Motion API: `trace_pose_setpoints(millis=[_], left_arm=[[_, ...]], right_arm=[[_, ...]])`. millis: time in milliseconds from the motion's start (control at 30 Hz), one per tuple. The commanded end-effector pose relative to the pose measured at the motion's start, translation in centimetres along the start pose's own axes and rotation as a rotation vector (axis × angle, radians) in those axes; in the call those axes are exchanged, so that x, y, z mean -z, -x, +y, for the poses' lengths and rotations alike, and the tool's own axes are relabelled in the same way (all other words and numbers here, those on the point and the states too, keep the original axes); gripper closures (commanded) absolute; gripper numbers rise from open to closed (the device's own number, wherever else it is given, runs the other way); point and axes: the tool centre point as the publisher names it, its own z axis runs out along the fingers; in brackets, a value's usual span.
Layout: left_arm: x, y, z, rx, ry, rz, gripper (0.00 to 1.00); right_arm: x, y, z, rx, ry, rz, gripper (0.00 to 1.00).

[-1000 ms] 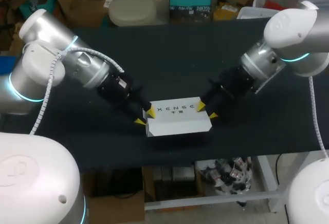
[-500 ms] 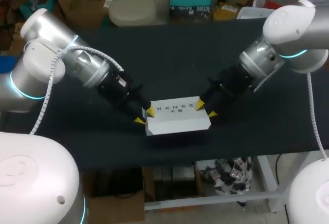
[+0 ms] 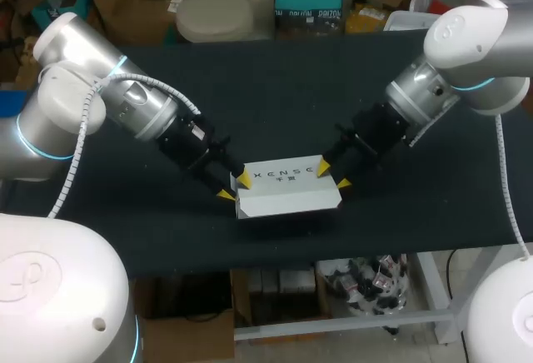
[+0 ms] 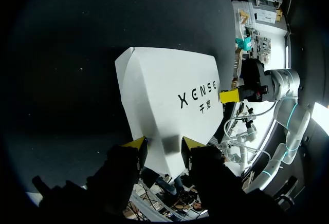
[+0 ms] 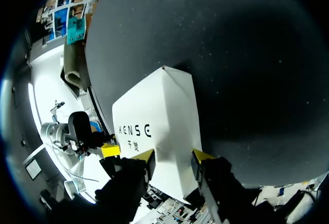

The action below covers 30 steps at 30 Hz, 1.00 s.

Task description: Assemble the packaging by folding the flat box into shape, placing the metal phone stand inside, and closing the box properly

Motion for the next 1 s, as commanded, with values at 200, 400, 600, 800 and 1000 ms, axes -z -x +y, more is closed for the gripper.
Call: trace_pose_setpoints(millis=[200,400,600,800,1000], left_arm=[[-0.98,-0.67,-0.32,0.006,0.003,0.001,0.57],[-0.92,-0.46,-0.31,0.011,0.002,0.003,0.57],[-0.91,-0.37,-0.34,0.011,0.002,0.003,0.56],[-0.84,-0.35,-0.37,0.014,0.0,0.003,0.56],[-0.6,-0.44,-0.37,0.017,-0.003,0.001,0.56]], right_arm=[[-1.21,-1.31,0.14,0.0,-0.014,-0.011,0.53],[-1.25,-1.0,0.2,-0.005,-0.017,-0.021,0.53],[-1.11,-0.74,0.2,-0.013,-0.015,-0.027,0.53],[-0.96,-0.55,0.16,-0.018,-0.013,-0.026,0.53],[-0.65,-0.51,0.16,-0.021,-0.012,-0.025,0.53]])
